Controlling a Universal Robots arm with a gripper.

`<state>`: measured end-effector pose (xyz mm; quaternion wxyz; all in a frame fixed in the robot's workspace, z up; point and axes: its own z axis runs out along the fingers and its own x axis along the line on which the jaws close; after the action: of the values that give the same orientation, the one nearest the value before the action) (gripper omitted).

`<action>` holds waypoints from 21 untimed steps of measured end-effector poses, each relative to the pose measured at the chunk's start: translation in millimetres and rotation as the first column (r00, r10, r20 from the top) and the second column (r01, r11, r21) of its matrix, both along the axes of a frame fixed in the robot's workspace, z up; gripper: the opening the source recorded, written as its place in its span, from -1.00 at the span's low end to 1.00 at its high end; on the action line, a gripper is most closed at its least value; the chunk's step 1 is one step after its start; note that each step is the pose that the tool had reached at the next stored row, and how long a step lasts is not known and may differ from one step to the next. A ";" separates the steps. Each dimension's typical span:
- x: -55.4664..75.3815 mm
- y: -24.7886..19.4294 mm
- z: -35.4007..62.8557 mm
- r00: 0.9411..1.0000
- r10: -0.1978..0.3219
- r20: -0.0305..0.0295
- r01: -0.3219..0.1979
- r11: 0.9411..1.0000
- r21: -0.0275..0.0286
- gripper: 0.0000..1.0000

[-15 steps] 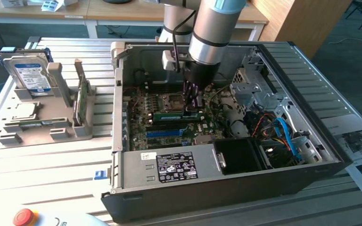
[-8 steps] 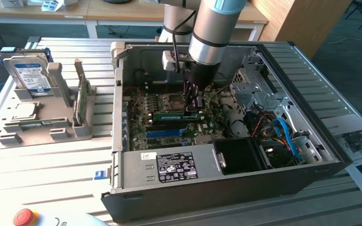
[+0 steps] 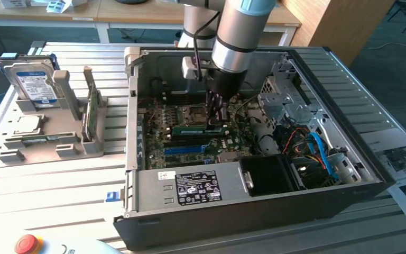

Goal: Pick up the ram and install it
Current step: 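Insert the ram into the slot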

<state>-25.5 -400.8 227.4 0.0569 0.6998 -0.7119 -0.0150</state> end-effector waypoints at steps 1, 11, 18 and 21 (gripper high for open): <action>0.0 0.0 0.9 1.000 0.000 0.000 0.000 1.000 0.000 -0.77; 0.0 0.0 13.5 1.000 0.000 -0.005 0.000 1.000 0.000 -0.77; 0.0 0.0 19.5 1.000 0.000 -0.006 0.000 1.000 -0.001 -0.77; 0.0 0.0 19.5 1.000 0.000 -0.006 0.000 1.000 -0.001 -0.77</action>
<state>-25.5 -400.8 247.0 0.0593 0.6997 -0.7118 -0.0167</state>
